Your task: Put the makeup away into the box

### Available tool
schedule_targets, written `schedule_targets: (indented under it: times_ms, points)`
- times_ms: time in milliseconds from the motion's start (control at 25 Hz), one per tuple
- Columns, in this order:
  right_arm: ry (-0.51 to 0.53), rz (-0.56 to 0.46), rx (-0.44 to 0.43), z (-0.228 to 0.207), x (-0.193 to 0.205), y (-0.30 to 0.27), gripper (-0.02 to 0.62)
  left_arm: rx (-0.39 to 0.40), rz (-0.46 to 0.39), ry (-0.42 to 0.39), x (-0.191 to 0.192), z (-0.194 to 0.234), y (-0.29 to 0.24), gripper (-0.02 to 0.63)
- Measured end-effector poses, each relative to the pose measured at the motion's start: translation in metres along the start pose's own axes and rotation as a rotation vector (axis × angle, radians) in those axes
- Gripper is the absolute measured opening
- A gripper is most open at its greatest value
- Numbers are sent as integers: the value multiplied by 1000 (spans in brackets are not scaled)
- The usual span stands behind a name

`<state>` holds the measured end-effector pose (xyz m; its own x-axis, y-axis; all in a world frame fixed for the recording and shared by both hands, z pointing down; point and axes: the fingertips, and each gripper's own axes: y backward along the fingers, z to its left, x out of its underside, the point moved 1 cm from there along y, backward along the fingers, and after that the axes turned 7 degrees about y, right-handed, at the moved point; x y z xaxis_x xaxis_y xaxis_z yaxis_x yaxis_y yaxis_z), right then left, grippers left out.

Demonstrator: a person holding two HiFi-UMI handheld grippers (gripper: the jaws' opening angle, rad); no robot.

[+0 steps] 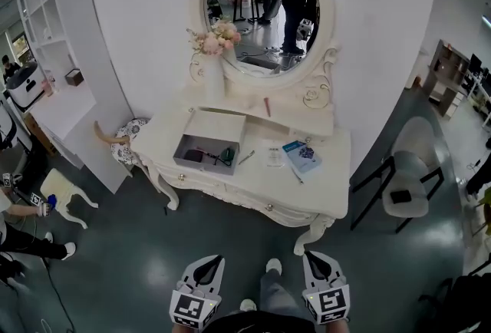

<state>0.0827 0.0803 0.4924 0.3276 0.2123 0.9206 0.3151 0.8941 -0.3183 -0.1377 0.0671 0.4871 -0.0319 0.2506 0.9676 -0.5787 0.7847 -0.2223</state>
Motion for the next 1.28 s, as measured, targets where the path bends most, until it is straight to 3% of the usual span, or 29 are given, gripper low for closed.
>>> schedule_targets:
  times_ms: [800,1280]
  points:
    - [-80,10,-81,-68,-6,-101,9,-79,16,60,-15,37,-88,18]
    - [-41,16,-83,-124,-10,-155,9,-150,-4,88,-36,61,-145,18]
